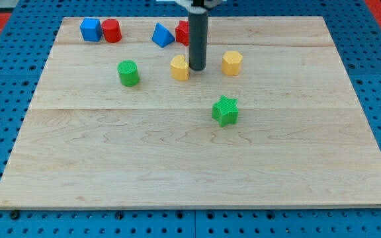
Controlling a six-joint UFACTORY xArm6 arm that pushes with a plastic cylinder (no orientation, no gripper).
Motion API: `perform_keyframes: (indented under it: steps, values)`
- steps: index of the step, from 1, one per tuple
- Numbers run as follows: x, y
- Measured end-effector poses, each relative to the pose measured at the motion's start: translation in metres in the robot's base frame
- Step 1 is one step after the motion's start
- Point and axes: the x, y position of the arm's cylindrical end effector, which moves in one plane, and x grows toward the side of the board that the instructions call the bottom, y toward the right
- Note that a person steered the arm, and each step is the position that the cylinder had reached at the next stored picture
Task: Place the yellow hexagon and green star horizontally to the right side of the yellow heart
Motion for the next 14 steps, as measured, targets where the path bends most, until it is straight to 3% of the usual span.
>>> perform_keyframes:
  steps: [1,3,5,6,8,9,11,12,13,14]
  values:
    - [-0.007,-0.013]
    - [0.034,-0.019]
    - [-0.038,0.042]
    - [-0.032,0.093]
    - [0.005,0.075]
    - [-0.008,0.073]
    - [0.040,0.070]
    - [0.043,0.114]
    - [0.140,0.144]
    - [0.127,0.111]
